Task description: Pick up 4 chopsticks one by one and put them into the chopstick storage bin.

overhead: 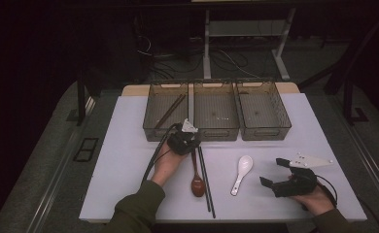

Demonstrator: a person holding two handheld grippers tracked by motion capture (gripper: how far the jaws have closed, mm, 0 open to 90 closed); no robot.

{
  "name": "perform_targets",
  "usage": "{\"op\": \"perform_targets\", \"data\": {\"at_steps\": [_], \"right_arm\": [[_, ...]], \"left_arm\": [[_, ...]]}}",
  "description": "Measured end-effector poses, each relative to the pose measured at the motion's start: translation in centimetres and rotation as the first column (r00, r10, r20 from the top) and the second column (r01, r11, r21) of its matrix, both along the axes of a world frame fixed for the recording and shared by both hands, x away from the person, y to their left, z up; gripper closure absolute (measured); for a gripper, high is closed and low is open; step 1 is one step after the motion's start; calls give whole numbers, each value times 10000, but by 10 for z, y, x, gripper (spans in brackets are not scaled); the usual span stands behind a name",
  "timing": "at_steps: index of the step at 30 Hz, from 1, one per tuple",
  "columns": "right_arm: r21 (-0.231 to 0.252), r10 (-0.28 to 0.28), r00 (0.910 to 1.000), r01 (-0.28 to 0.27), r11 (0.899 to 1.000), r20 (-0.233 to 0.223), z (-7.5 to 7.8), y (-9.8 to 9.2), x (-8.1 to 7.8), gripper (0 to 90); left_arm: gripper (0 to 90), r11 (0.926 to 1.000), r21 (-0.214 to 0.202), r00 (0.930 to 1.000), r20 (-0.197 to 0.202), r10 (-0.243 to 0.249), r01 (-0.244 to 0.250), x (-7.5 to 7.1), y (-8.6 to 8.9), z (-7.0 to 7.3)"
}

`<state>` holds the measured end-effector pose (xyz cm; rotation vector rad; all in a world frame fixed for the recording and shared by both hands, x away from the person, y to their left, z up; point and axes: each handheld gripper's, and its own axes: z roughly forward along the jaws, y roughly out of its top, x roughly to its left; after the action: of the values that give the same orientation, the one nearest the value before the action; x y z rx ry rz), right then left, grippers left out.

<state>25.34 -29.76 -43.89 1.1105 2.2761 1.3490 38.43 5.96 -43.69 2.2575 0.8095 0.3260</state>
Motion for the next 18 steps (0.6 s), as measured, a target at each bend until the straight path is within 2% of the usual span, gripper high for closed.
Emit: {"op": "perform_targets", "data": {"at_steps": [6, 18], "right_arm": [[37, -5, 10000, 5, 10000, -20, 0, -1, 0, 26], [38, -13, 10000, 13, 10000, 1, 0, 0, 0, 26]], "left_arm": [[888, 9992, 372, 9999, 56, 130, -132, 4, -4, -4], [888, 9994, 353, 9999, -107, -8, 12, 4, -9, -9]]}}
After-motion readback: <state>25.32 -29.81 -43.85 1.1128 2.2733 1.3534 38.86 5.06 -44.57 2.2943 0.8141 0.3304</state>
